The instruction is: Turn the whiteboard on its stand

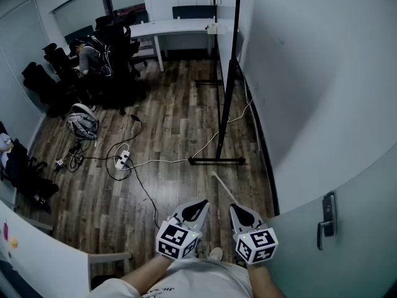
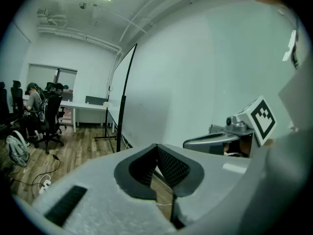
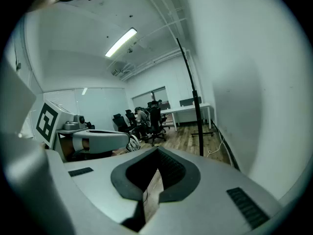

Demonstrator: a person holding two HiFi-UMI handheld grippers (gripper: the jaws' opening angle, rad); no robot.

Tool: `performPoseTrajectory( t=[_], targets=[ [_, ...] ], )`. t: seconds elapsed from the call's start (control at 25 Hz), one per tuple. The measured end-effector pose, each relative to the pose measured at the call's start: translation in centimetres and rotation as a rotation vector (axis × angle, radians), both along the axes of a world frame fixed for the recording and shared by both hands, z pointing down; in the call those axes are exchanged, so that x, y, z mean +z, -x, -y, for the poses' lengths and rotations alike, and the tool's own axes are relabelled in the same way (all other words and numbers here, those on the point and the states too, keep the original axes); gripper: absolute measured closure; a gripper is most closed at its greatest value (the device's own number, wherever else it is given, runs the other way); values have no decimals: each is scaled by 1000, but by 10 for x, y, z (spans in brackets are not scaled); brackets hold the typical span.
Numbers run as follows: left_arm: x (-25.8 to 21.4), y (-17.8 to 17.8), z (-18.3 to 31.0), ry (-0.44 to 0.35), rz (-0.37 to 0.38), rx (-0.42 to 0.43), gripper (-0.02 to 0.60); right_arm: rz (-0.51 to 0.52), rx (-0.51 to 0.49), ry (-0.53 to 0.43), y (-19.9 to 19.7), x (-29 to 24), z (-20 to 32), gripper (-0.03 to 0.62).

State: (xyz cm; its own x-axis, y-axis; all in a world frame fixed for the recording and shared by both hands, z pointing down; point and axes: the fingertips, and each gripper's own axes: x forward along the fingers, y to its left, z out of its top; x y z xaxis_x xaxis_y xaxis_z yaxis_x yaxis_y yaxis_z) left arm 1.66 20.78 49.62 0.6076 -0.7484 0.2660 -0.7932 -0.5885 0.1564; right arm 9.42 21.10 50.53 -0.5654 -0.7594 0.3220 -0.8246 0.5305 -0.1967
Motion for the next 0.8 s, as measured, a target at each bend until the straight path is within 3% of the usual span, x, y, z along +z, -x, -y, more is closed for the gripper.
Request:
performPoseTrajectory(
  t=[0.8],
  targets=[
    [-2,24,1,0,1,29,572,29,74,7,17,1,1,589]
  ],
)
